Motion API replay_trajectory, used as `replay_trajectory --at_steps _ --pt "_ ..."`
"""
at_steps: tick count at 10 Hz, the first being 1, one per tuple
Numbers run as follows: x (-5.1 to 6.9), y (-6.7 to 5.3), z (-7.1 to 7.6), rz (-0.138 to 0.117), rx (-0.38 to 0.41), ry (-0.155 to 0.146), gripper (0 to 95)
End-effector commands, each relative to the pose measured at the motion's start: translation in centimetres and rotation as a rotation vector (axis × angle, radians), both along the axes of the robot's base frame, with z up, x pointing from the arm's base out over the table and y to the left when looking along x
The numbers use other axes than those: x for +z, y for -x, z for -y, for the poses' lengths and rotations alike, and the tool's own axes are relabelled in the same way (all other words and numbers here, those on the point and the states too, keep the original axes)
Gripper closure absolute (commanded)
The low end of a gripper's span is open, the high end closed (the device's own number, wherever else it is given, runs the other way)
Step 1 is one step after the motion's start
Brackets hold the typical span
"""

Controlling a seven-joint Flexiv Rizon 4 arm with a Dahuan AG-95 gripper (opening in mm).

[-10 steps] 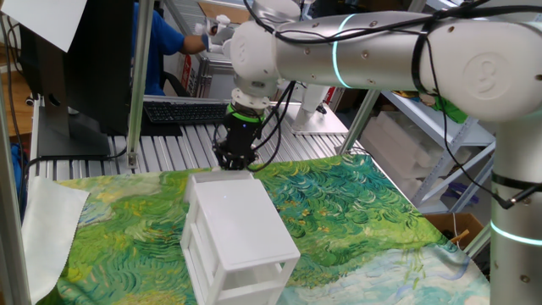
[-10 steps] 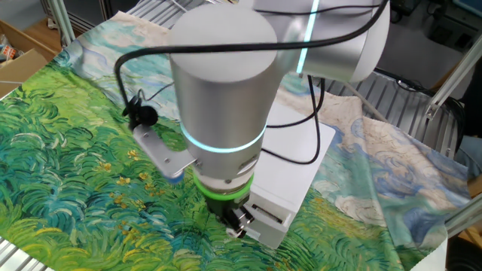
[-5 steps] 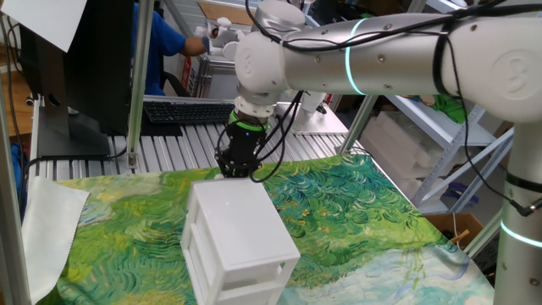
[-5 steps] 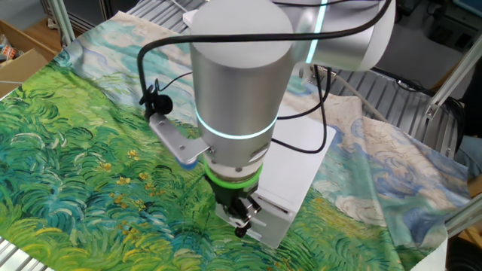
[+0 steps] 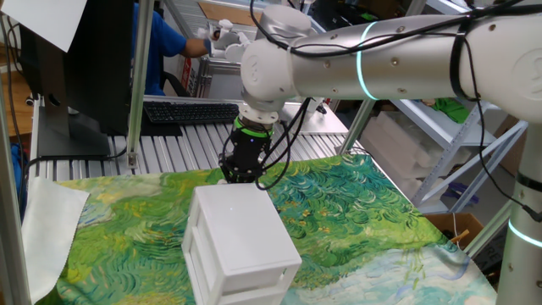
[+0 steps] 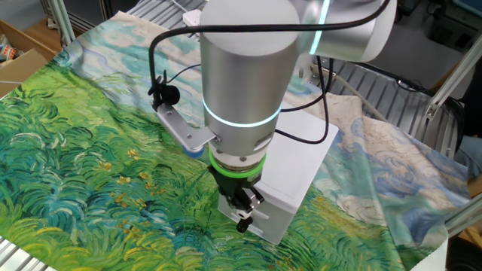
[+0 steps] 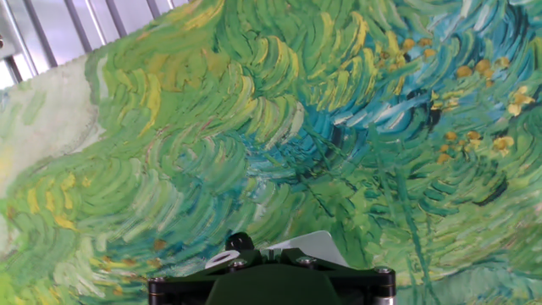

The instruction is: Use the gripper to push and close the drawer

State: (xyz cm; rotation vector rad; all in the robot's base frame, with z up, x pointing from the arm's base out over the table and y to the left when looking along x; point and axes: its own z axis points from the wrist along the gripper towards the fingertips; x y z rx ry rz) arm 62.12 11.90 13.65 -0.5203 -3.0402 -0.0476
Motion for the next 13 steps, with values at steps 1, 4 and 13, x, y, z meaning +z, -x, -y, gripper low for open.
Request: replay_trajectory --at_steps 1,4,13 --pt "0.1 -0.1 0.0 -0.001 -0.004 -0.003 95.0" --pt "0.5 -0.3 -0.1 -0.011 -0.013 -0.014 95.0" --pt "0.2 2.2 -0.1 -0.059 -0.012 0.023 95.0"
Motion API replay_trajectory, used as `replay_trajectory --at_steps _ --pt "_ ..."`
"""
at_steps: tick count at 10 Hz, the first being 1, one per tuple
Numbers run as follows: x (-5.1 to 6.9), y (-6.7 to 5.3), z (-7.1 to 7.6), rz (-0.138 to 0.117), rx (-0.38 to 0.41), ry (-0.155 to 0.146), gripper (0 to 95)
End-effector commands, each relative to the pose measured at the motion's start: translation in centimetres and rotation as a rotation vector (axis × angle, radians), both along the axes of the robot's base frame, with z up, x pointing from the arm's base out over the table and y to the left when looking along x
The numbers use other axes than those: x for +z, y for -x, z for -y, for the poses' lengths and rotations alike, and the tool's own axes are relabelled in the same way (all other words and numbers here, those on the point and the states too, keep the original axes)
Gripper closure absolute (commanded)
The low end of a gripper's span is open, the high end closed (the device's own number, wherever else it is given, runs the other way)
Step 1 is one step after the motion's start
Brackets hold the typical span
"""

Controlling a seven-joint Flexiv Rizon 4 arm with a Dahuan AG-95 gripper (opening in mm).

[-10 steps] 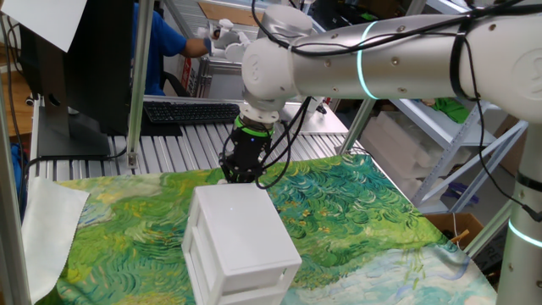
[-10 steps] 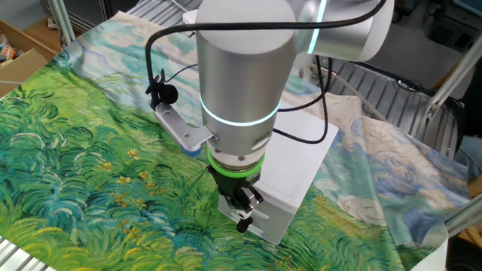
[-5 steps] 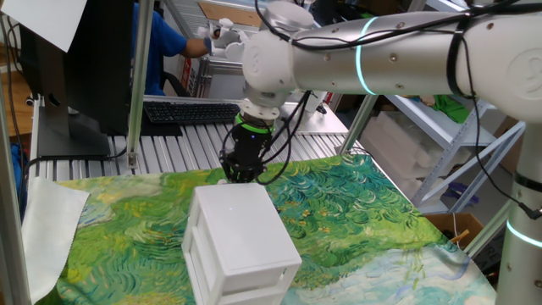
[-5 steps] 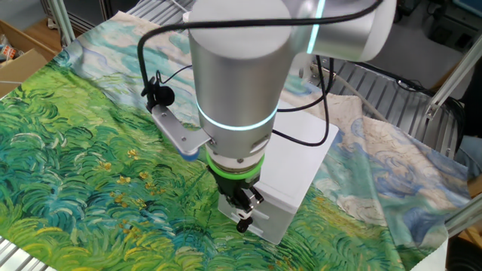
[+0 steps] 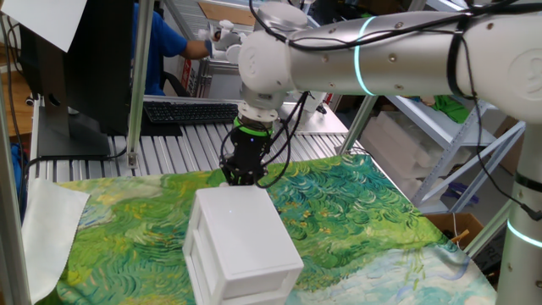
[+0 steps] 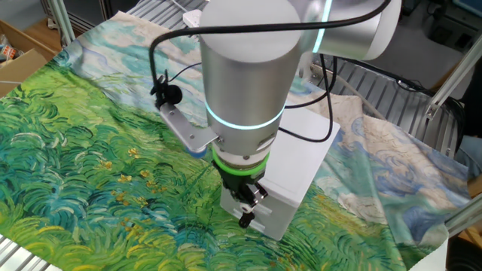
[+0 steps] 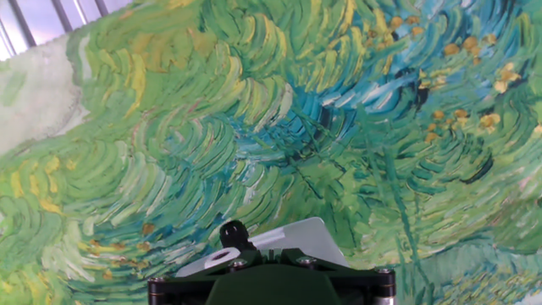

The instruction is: Use the gripper to push and close the drawer

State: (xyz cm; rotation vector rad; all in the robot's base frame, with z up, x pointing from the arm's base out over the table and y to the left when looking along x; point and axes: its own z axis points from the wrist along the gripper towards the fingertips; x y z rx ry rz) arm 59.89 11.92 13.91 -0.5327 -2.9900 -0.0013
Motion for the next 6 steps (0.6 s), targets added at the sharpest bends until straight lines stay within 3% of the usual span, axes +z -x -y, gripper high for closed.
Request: replay_trajectory --at_steps 1,3,6 --pt "-0.03 -0.05 -0.08 -0.006 -0.002 0.001 95.0" --pt "0.19 -0.25 -0.03 -0.013 0.001 -0.001 95.0" --pt "0.20 0.64 0.05 -0.028 -0.004 0.001 95.0"
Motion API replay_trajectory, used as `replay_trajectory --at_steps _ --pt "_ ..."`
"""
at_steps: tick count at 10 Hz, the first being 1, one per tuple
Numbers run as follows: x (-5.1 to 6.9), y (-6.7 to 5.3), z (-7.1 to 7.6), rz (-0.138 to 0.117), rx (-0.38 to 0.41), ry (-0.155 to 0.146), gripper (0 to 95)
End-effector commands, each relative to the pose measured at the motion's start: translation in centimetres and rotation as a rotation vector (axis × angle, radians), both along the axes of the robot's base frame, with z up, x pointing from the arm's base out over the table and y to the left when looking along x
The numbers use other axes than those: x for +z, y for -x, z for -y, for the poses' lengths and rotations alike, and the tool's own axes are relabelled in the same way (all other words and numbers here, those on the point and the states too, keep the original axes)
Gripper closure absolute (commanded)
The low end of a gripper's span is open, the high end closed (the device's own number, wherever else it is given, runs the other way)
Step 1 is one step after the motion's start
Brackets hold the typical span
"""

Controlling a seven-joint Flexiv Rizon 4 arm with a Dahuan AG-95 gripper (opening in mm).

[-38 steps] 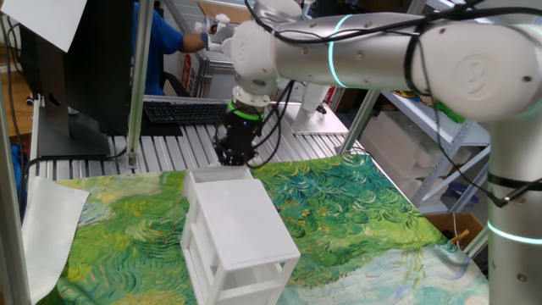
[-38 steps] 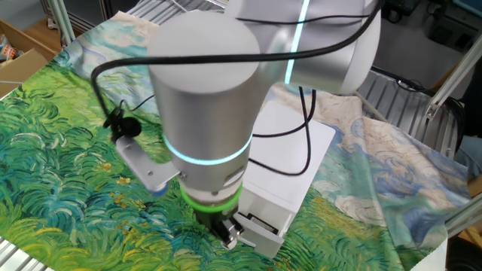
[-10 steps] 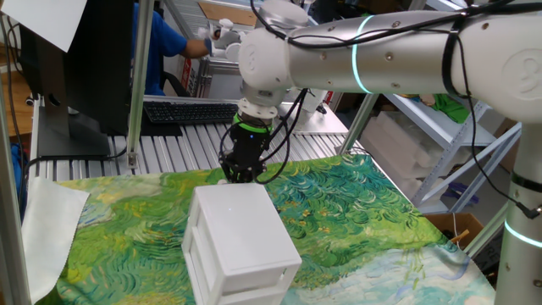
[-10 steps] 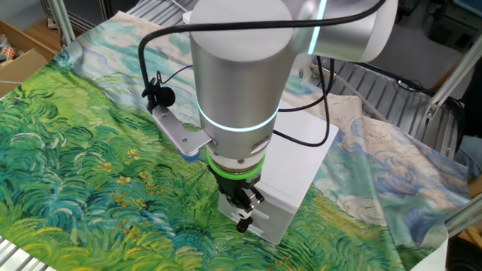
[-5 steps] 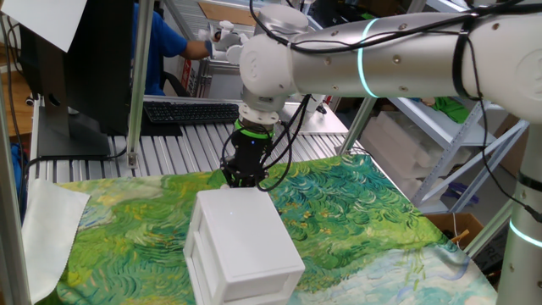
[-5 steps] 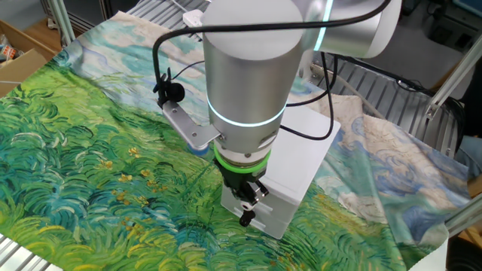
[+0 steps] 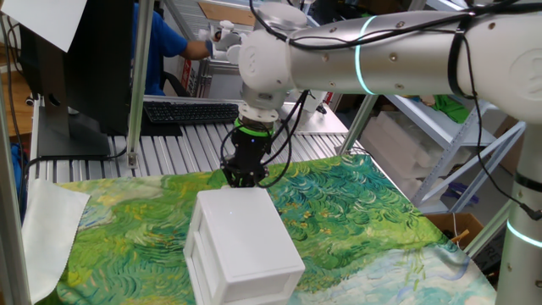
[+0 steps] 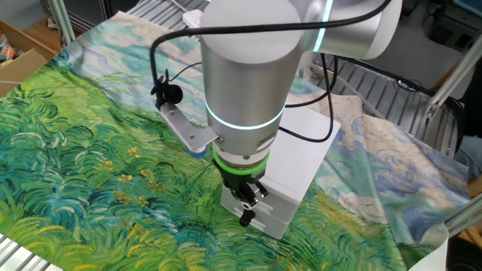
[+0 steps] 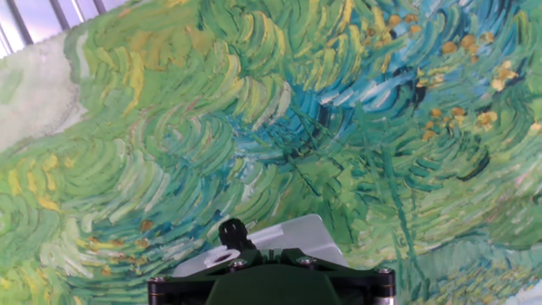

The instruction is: Use the gripper to push and close the drawer

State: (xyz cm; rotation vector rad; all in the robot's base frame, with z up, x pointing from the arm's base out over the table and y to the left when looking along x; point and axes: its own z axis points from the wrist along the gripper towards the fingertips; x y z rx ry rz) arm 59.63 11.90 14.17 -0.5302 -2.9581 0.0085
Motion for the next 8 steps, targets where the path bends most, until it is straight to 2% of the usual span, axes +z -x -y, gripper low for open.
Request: replay_trajectory --at_steps 1,5,6,8 --pt "-0.2 0.8 0.1 0.005 -0.003 0.000 95.0" --pt "-0.3 0.8 0.2 0.001 -0.009 -0.001 95.0" --pt "0.1 0.1 0.2 0.001 -0.020 -0.015 95.0" --pt "1.5 -1.4 0.4 0.003 -0.007 -0.016 95.0"
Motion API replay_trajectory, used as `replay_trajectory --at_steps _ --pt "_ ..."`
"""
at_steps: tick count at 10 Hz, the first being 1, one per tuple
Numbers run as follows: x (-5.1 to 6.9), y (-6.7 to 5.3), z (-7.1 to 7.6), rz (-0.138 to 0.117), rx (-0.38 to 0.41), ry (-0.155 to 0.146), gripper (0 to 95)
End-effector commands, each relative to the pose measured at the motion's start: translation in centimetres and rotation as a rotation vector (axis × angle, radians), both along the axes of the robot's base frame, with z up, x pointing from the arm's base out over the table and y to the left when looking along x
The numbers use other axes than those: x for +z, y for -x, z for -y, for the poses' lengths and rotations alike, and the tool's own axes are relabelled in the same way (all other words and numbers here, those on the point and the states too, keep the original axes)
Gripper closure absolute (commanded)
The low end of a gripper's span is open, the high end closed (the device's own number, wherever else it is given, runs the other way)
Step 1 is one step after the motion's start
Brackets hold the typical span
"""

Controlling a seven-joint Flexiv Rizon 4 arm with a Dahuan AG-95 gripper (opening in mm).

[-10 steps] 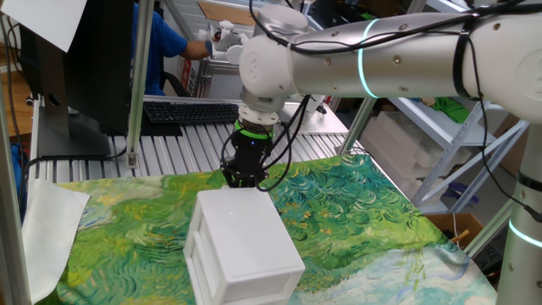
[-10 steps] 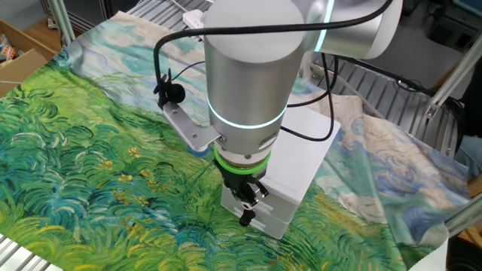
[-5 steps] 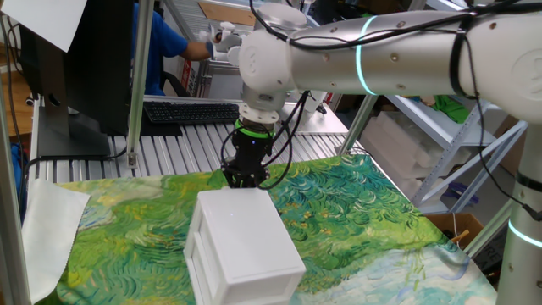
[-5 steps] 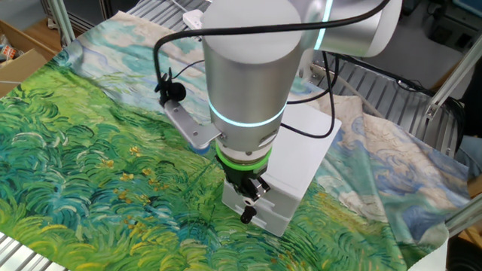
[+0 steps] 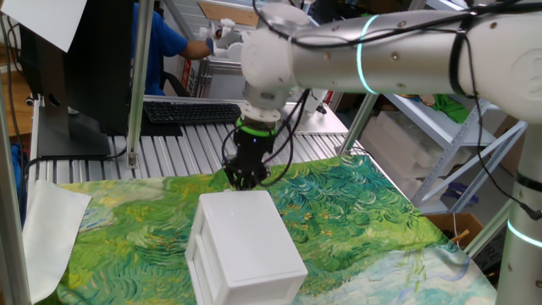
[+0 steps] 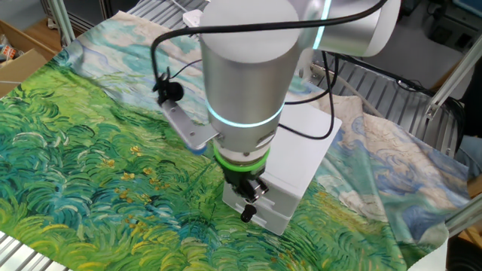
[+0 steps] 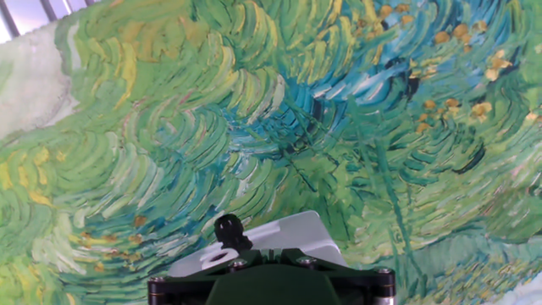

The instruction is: Use the gripper to push and close the drawer

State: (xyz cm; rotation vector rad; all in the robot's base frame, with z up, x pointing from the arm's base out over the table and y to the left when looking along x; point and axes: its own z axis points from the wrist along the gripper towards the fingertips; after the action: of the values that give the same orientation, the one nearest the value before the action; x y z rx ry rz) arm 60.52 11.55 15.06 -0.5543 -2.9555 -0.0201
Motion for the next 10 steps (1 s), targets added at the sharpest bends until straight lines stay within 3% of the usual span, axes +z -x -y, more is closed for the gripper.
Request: replay_trajectory --at_steps 1,2,3,4,6,7,10 --pt "2.0 -2.0 0.6 0.004 0.039 -0.001 95.0" --pt "3.1 -2.9 1.2 0.019 0.074 0.009 95.0" --pt "4.1 -3.4 1.8 0.055 0.113 0.022 95.0" --pt "4.6 -3.7 2.1 0.066 0.121 0.020 95.0" --pt "5.5 -4.1 2.8 0.077 0.125 0.028 95.0" --pt "5.8 -3.9 3.0 0.085 0.124 0.053 95.0" --pt "7.1 -3.0 3.9 0.091 0.099 0.069 95.0"
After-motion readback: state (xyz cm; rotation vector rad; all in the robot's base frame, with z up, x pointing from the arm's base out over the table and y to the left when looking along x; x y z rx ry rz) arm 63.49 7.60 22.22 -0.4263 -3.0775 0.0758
